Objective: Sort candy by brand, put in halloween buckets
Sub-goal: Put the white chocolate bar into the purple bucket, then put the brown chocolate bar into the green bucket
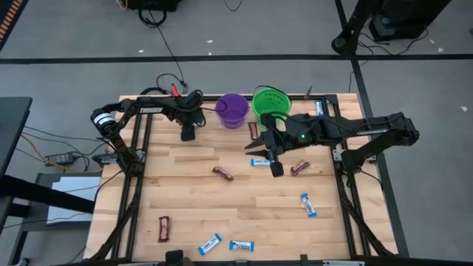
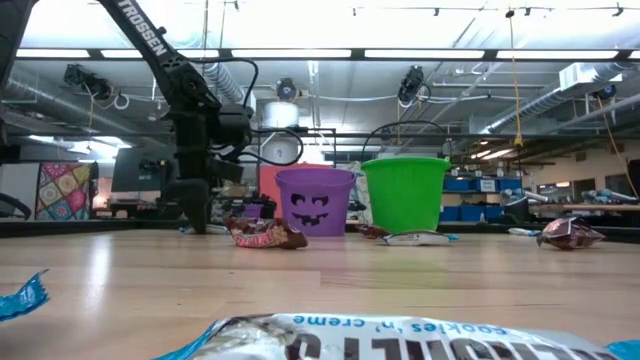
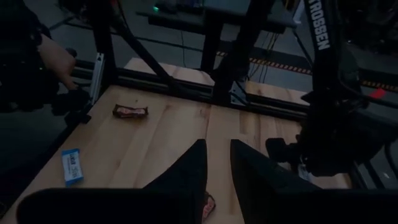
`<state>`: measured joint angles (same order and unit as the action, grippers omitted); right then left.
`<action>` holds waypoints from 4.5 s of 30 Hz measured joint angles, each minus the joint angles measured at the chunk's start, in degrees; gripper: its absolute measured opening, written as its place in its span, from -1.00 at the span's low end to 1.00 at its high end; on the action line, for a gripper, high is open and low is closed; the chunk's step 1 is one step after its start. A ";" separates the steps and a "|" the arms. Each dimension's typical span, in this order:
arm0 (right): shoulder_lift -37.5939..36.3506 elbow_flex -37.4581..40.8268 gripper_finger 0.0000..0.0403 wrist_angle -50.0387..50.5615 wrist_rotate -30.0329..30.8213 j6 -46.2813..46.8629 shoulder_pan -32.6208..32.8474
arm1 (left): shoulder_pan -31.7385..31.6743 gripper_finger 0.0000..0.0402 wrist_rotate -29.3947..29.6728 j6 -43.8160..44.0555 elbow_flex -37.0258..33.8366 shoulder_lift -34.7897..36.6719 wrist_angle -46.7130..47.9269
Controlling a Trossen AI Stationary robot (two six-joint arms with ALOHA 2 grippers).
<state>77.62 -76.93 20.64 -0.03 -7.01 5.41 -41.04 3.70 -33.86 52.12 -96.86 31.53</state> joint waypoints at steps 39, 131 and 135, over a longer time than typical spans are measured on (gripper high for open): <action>-8.08 0.02 -0.58 5.32 13.90 -3.72 2.40 | 12.86 -0.95 1.57 18.03 -0.65 38.72 -9.71; -21.41 29.56 -0.58 8.84 23.86 23.41 5.61 | 35.66 -0.29 -9.30 41.84 -26.60 61.16 -27.56; -15.86 33.63 -0.58 2.70 20.20 26.49 5.33 | 36.90 -0.29 -9.29 41.77 -29.92 61.22 -34.03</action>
<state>61.76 -43.30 23.34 20.17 19.49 10.74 -4.13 -5.58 7.91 22.20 -35.64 -2.50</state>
